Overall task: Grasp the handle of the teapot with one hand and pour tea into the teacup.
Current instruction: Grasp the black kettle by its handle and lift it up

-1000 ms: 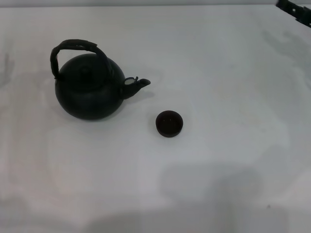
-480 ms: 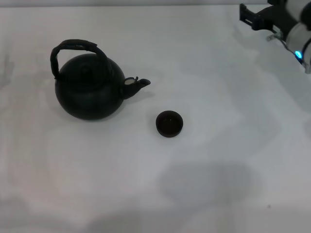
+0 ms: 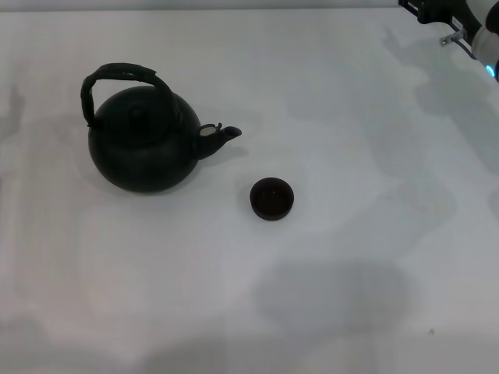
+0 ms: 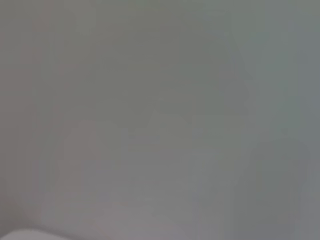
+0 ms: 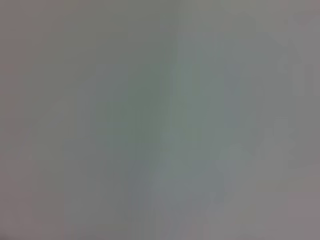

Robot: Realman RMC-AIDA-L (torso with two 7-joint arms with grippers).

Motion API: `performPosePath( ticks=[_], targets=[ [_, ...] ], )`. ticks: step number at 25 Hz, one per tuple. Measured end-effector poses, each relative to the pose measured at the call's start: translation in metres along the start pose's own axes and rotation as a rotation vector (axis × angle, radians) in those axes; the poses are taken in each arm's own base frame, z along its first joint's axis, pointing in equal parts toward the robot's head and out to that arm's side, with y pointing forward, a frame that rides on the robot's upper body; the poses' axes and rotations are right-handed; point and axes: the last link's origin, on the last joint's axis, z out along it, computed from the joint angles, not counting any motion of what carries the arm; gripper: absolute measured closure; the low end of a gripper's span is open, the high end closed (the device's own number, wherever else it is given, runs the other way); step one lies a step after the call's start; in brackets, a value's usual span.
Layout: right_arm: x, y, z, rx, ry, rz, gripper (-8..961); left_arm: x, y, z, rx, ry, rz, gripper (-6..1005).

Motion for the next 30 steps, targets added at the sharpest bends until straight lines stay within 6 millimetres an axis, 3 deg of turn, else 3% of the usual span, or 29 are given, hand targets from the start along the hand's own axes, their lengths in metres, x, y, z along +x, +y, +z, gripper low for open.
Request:
performPosePath(
  ticks=[7,16,22,30],
  targets=[
    [0.006,-0.006,-0.005,0.021,0.010,0.005,114,-0.007,0.000,-0.028,-0.081,0.020,0.086,119],
    [0.016,-0.020,-0.015,0.090,0.019,0.063,114,-0.018,-0.017,-0.103,-0.145,0.062,0.127,120],
    [0.018,-0.019,-0.015,0.091,0.027,0.075,115,-0.019,0.002,-0.111,-0.298,0.067,0.154,119],
    [0.018,-0.018,-0.016,0.089,0.022,0.104,115,-0.021,0.039,-0.083,-0.506,0.025,0.210,119]
  ],
)
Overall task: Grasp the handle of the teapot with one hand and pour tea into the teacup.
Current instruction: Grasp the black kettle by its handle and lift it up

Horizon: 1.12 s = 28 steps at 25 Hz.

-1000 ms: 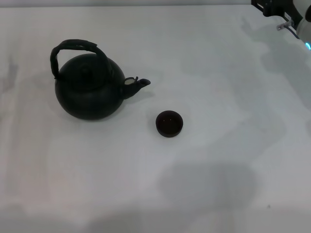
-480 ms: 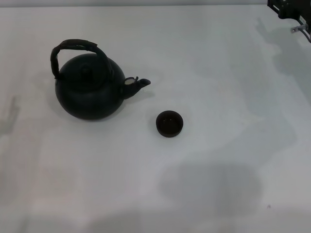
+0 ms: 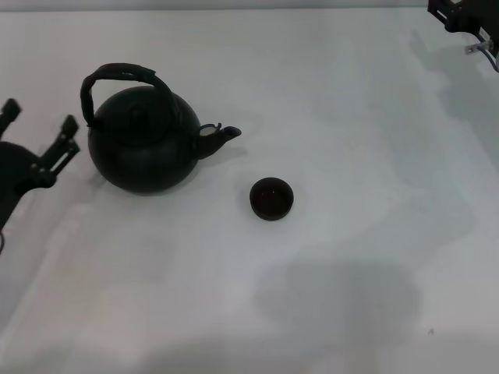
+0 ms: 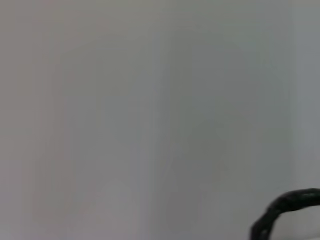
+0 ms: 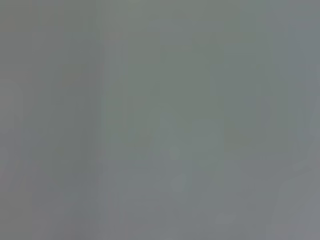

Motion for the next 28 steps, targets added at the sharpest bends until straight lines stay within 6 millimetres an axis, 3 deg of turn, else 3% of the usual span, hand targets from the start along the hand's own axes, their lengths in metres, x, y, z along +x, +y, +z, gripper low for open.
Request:
performPosePath(
  ticks=[24,28],
  targets=[
    [0.003,0.002,-0.002,-0.007,-0.001,0.045,115,0.001,0.001,0.045,-0.061,-0.064,0.078,129],
    [0.004,0.002,-0.003,-0.006,0.001,0.047,115,0.002,0.001,0.046,-0.068,-0.064,0.089,361]
  ],
)
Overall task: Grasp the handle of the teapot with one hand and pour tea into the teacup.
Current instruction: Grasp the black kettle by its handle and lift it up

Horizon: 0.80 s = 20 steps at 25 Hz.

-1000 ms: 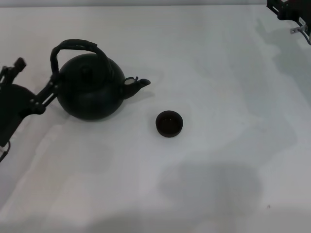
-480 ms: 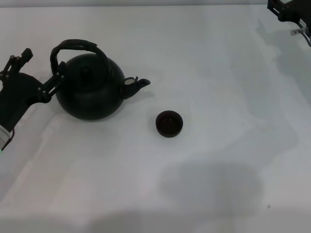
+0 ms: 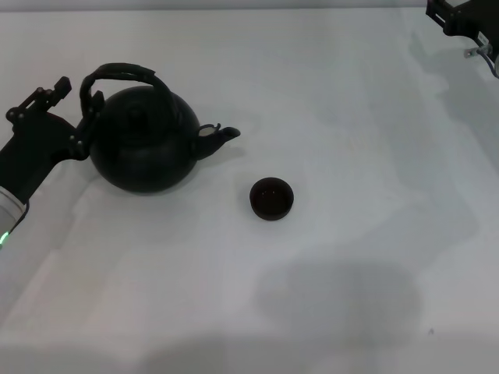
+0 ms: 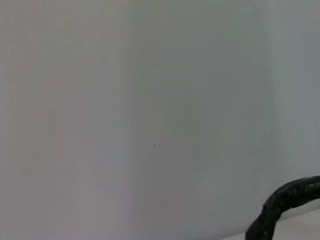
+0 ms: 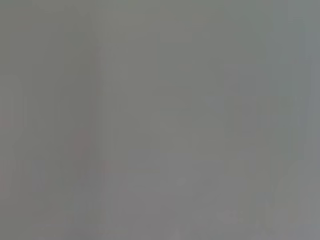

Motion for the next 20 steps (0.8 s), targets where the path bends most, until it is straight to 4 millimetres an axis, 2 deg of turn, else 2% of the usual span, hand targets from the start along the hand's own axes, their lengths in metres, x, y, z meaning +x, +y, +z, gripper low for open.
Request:
performPosePath(
  ticks=[11,15,20],
  targets=[
    [0.004,0.001,-0.002,-0.002,0.010,0.007,114,0.001,0.000,-0.001,0.000,0.008,0.039,779],
    [0.004,0.001,-0.002,-0.002,0.011,0.008,114,0.010,0.000,0.001,-0.011,0.059,0.048,890],
    [0.004,0.001,-0.002,-0.002,0.011,0.008,114,0.028,-0.002,0.006,-0.029,0.162,0.076,890]
  ],
)
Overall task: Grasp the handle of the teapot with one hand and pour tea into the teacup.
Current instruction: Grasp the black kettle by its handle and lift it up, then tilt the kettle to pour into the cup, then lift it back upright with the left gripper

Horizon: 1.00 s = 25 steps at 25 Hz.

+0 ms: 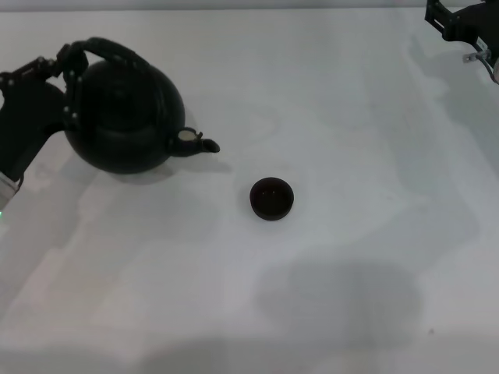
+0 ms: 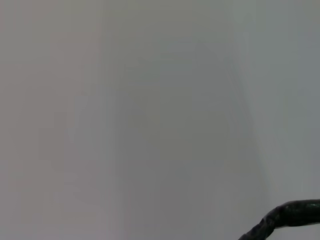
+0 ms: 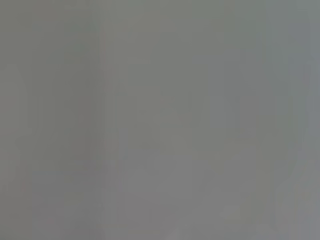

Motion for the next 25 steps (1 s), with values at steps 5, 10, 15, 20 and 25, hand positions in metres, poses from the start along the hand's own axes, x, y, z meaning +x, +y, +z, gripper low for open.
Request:
performPosePath(
  ticks=[5,10,15,20,25],
  targets=[
    [0.000,0.000,0.000,-0.001,0.002,0.015,114,0.009,0.002,0.012,-0.043,0.042,0.022,889],
    [0.001,0.001,0.000,-0.001,0.002,0.028,115,0.016,0.011,0.025,-0.137,0.068,0.104,890],
    [0.005,0.004,-0.002,-0.008,0.015,0.038,114,0.019,0.020,0.035,-0.215,0.082,0.169,892],
    [0.008,0.005,-0.004,0.003,0.019,0.063,114,0.021,0.023,0.040,-0.242,0.085,0.200,894],
    [0.010,0.005,-0.005,0.004,0.024,0.068,115,0.020,0.024,0.041,-0.247,0.083,0.250,895]
  ],
)
